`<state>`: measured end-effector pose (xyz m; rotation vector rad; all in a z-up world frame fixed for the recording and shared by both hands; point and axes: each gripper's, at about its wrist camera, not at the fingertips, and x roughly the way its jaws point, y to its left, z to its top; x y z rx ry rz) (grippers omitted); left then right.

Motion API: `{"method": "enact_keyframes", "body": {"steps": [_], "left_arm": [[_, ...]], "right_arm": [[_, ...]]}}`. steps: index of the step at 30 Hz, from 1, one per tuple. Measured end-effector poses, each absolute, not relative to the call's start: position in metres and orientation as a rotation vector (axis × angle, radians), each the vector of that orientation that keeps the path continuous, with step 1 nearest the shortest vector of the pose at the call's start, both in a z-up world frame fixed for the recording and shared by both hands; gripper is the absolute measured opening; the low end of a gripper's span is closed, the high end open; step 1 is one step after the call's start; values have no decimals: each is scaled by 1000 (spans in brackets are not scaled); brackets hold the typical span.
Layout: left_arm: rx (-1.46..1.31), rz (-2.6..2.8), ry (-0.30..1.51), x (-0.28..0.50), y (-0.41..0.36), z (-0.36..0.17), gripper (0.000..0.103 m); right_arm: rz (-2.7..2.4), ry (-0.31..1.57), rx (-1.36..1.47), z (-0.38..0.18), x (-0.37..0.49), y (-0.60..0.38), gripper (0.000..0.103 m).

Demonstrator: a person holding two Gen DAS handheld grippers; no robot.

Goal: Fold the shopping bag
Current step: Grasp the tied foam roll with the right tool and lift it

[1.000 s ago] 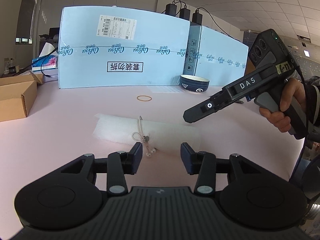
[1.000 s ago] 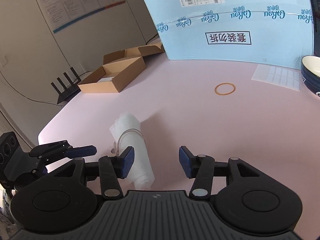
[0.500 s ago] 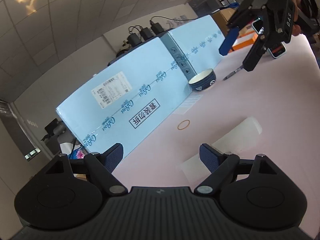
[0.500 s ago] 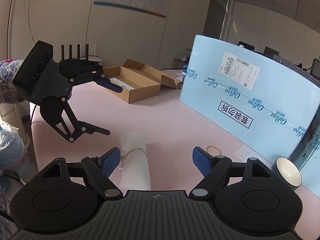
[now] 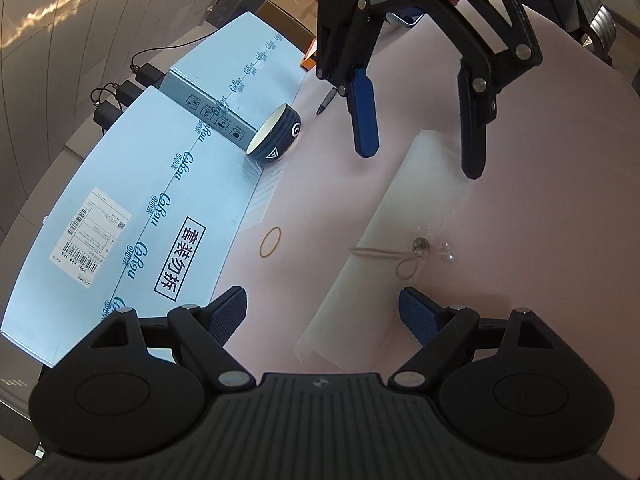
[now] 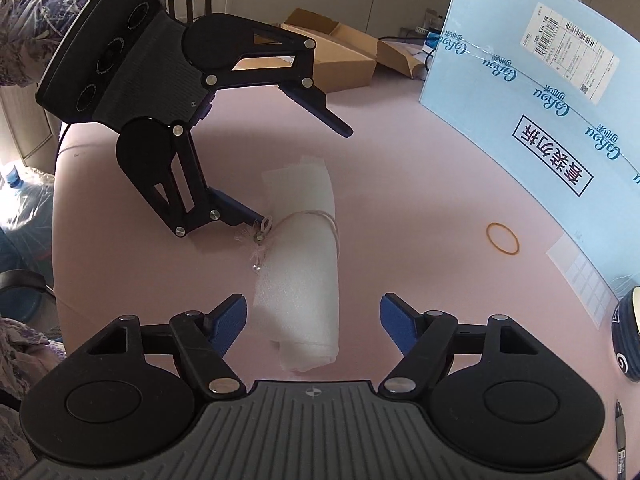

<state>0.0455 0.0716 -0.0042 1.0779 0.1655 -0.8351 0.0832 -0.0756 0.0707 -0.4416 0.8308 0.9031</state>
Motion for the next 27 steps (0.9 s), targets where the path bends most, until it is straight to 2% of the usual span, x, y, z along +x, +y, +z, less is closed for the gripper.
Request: {"method": "enact_keyframes", "body": {"steps": [1, 3, 5, 7, 8, 9, 12, 17, 27], "left_arm": [[1084, -849, 161, 47, 71, -5, 82], [1084, -880, 157, 49, 72, -4, 80], [1072, -911, 172, 53, 71, -3, 74], [1056, -945, 196, 55, 70, -4, 57], [1047, -968, 221, 56, 70, -4, 37], [1040, -986, 247, 56, 69, -6, 24], [1001, -1009, 299, 58, 68, -8, 8], [1040, -997, 299, 47, 68, -7, 5], [1149, -720, 223, 24, 118, 30, 5]], "right_arm": [[901, 841, -438, 70, 85, -76, 62], [908, 873, -425, 67, 89, -78, 44], [907, 903, -415, 65, 90, -80, 37], [903, 923, -390, 62, 92, -84, 28], [906, 931, -365, 62, 94, -86, 22], [906, 932, -342, 63, 95, -89, 16], [907, 922, -306, 66, 94, -93, 10], [911, 878, -273, 77, 88, -96, 10], [992, 644, -219, 114, 113, -43, 10]]}}
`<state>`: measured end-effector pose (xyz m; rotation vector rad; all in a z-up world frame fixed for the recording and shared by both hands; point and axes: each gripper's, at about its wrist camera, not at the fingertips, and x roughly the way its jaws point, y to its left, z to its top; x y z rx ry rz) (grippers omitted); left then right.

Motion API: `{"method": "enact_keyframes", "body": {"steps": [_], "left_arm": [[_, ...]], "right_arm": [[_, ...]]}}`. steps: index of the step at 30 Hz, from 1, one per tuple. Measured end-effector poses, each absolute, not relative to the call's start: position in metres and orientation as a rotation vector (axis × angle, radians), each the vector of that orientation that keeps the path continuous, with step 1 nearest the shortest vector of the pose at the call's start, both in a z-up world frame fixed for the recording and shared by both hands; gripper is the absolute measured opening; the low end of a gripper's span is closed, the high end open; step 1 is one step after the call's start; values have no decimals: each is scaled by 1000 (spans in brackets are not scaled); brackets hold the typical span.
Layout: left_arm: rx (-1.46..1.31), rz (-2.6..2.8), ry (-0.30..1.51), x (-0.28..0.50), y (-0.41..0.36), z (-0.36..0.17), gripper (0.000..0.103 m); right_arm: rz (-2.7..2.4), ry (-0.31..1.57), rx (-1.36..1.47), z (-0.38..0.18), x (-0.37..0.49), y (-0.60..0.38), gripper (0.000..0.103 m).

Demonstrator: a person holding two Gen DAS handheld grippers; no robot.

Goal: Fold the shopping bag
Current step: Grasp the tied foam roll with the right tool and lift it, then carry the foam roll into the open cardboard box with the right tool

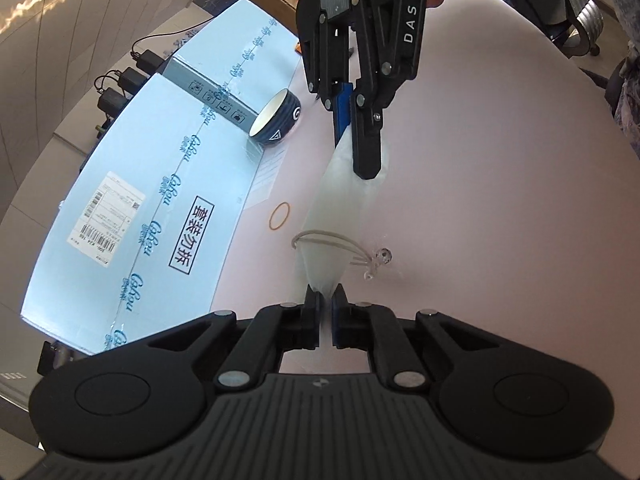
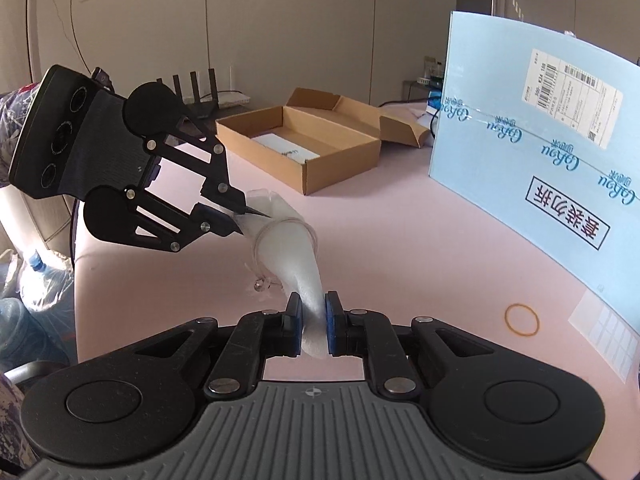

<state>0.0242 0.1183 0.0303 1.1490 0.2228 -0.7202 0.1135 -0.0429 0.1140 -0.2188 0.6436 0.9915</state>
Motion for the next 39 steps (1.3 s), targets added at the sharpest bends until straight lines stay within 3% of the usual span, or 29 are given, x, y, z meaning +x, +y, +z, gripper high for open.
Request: {"method": "enact_keyframes", "body": {"steps": [10, 15, 24, 35, 37, 39], "left_arm": [[1227, -392, 379, 61, 228, 55, 7], [1076, -277, 451, 96, 281, 63, 8], [954, -231, 576, 129, 324, 35, 8], [777, -192, 631, 143, 336, 29, 8], [765, -181, 632, 144, 337, 29, 9], [754, -168, 637, 145, 339, 28, 13]], "right_arm": [[1099, 496, -99, 114, 203, 89, 10], [1128, 446, -104, 101, 228, 134, 10], [1077, 641, 50, 69, 273, 176, 10], [1060, 723, -26, 49, 271, 192, 13], [1054, 716, -48, 48, 269, 194, 18], [1049, 719, -62, 48, 267, 194, 37]]}}
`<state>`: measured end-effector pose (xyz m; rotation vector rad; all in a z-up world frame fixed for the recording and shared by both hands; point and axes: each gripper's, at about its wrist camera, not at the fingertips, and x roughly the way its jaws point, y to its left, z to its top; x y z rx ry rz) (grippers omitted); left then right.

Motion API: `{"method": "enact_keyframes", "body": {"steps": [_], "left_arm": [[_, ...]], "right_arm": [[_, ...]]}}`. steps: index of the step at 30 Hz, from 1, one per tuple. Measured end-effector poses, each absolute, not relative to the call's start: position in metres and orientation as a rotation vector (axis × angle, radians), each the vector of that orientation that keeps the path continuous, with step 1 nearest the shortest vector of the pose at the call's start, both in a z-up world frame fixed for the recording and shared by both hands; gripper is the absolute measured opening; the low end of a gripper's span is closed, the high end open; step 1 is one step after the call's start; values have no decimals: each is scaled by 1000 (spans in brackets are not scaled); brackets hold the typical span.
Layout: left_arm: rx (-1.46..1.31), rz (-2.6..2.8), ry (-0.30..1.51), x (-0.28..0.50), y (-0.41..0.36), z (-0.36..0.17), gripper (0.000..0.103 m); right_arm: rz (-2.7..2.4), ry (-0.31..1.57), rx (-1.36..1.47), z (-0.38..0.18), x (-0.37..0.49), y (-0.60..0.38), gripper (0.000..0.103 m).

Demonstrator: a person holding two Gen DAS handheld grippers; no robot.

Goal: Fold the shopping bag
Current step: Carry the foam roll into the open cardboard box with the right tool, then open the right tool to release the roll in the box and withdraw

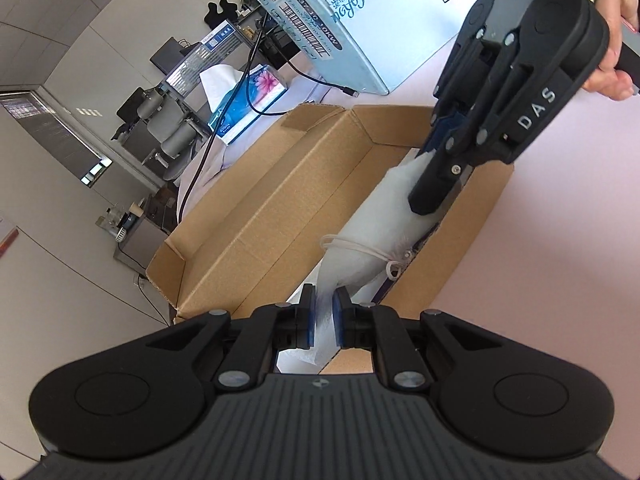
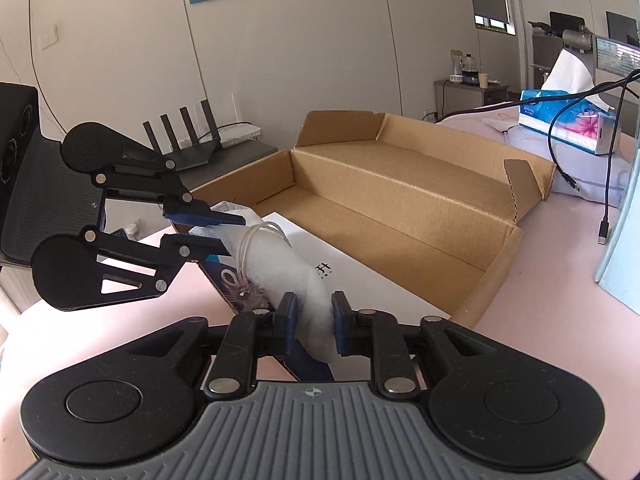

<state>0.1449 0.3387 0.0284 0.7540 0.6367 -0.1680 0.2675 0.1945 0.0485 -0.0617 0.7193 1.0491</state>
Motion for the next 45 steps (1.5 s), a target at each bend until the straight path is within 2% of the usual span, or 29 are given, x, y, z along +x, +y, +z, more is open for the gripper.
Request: {"method": "enact_keyframes", "body": {"steps": [4, 7, 12, 14, 17, 19, 21, 26, 30, 37, 45], "left_arm": [[743, -156, 631, 144, 341, 29, 19], [738, -124, 618, 144, 342, 30, 31], [749, -27, 581, 142, 340, 32, 72], [744, 21, 570, 143, 339, 34, 80], [721, 89, 576, 139, 338, 35, 81], [707, 130, 576, 136, 337, 35, 82], [689, 154, 571, 133, 338, 36, 83], [615, 206, 575, 123, 342, 42, 89], [590, 266, 547, 113, 338, 40, 89], [525, 431, 511, 94, 324, 31, 90], [312, 318, 431, 58, 299, 38, 90]], "right_arm": [[1032, 706, -95, 50, 265, 195, 41], [1024, 699, -97, 50, 264, 194, 42], [984, 659, -111, 53, 257, 194, 53], [965, 628, -107, 55, 253, 193, 60], [931, 598, -98, 59, 246, 192, 73], [919, 576, -83, 65, 239, 189, 76], [910, 540, -81, 71, 230, 185, 87], [880, 475, -89, 83, 212, 179, 98], [864, 428, -120, 88, 198, 175, 102], [869, 404, -143, 95, 175, 163, 102], [876, 335, -138, 106, 144, 133, 102]]}}
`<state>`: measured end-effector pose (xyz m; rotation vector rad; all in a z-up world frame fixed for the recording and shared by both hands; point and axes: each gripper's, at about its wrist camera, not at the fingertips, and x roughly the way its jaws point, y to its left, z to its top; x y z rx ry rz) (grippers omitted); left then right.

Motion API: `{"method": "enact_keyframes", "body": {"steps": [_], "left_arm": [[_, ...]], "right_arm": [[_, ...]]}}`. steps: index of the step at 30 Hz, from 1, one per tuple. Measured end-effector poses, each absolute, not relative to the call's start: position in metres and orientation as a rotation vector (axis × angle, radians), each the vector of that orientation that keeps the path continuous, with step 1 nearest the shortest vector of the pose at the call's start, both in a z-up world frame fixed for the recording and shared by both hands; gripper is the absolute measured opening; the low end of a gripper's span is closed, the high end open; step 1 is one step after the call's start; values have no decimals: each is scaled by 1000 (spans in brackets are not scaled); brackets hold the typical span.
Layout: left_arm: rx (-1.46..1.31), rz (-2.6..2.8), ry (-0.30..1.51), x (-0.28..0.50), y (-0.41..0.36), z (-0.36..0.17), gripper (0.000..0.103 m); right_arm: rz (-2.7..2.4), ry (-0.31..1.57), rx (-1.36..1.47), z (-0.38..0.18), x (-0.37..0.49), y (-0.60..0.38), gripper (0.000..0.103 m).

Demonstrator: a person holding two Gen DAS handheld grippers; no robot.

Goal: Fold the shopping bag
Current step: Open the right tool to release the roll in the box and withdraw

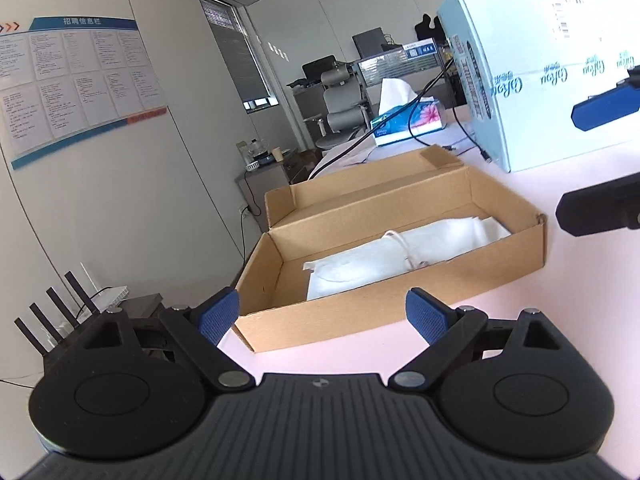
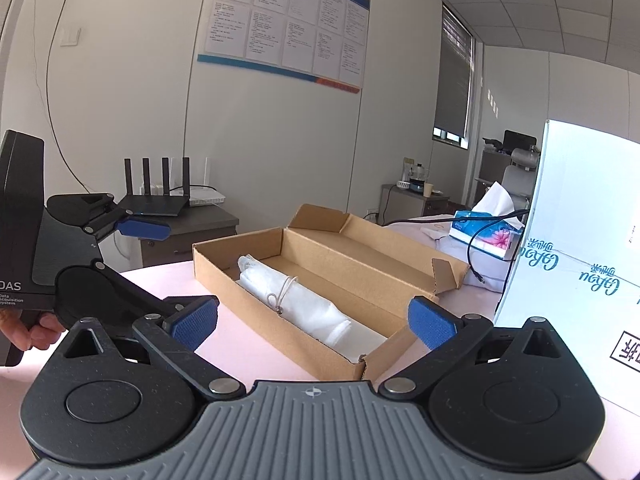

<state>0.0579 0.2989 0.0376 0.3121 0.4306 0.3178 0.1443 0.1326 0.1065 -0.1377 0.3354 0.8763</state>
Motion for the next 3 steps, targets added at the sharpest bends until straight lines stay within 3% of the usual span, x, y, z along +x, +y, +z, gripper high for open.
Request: {"method": "enact_keyframes", "body": {"steps": [3], "left_arm": [[316, 294, 396, 48, 280, 37, 90]], "right_arm": [[880, 309, -116, 111, 131, 116, 102]]}}
